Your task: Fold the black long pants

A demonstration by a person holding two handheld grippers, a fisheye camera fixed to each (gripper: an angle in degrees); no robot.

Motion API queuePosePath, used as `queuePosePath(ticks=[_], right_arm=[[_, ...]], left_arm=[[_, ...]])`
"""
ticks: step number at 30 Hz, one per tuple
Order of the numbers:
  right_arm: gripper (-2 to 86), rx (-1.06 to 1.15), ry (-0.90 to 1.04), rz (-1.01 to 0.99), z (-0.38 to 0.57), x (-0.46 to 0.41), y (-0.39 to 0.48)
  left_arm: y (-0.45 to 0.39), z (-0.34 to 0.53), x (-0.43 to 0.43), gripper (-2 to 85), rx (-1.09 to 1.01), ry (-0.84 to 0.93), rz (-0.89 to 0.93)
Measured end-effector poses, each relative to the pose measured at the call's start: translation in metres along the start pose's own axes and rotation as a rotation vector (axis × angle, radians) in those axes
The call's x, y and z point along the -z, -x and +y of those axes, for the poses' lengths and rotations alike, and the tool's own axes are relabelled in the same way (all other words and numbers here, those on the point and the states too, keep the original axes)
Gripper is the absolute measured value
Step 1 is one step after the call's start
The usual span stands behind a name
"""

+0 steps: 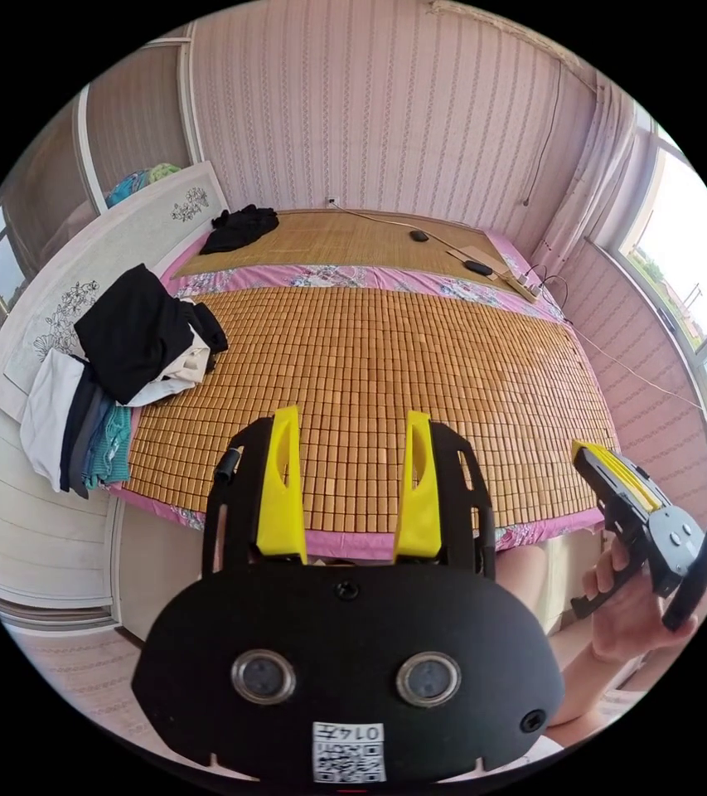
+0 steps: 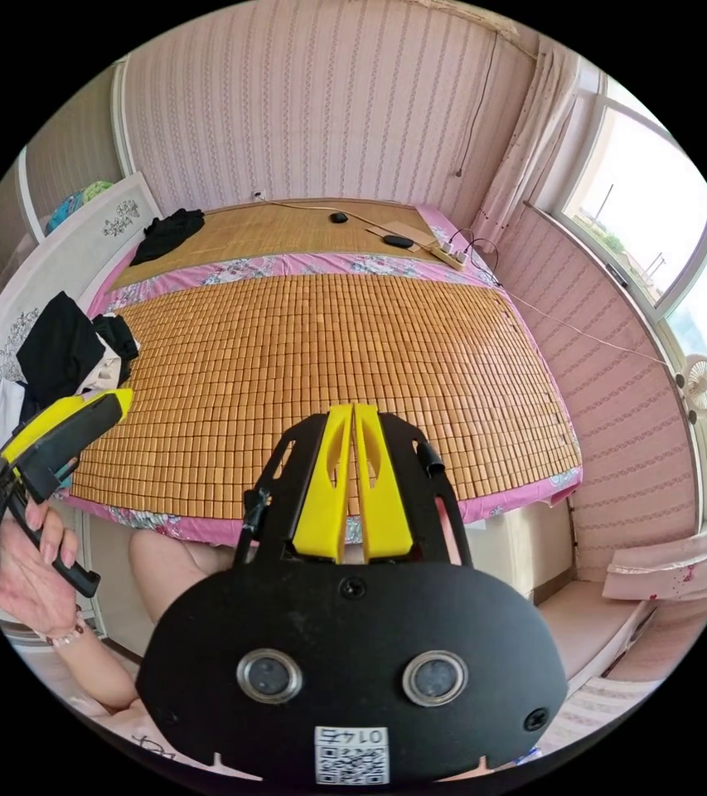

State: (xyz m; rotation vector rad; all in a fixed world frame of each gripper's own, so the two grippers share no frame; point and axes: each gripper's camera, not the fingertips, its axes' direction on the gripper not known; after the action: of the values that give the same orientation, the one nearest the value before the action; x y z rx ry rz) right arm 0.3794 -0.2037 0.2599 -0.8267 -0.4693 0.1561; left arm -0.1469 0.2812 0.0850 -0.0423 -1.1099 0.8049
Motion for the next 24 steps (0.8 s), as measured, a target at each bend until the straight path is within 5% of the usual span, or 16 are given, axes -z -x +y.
queuePosePath(ticks=[10,24], right_arm=[[-1.0,-0.002,0.032,-0.177,-0.01,0.028,-0.014],[-0.9,0.01,0.026,-0.104,-0.017,0.051,-0.006]], left_arm=[[-0.023,-0.017,0.026,17.0,-0.013,-0.007,-0.018],[-0.039,-0.035,0.048,16.8,-0.013,-0.005,-0.048]])
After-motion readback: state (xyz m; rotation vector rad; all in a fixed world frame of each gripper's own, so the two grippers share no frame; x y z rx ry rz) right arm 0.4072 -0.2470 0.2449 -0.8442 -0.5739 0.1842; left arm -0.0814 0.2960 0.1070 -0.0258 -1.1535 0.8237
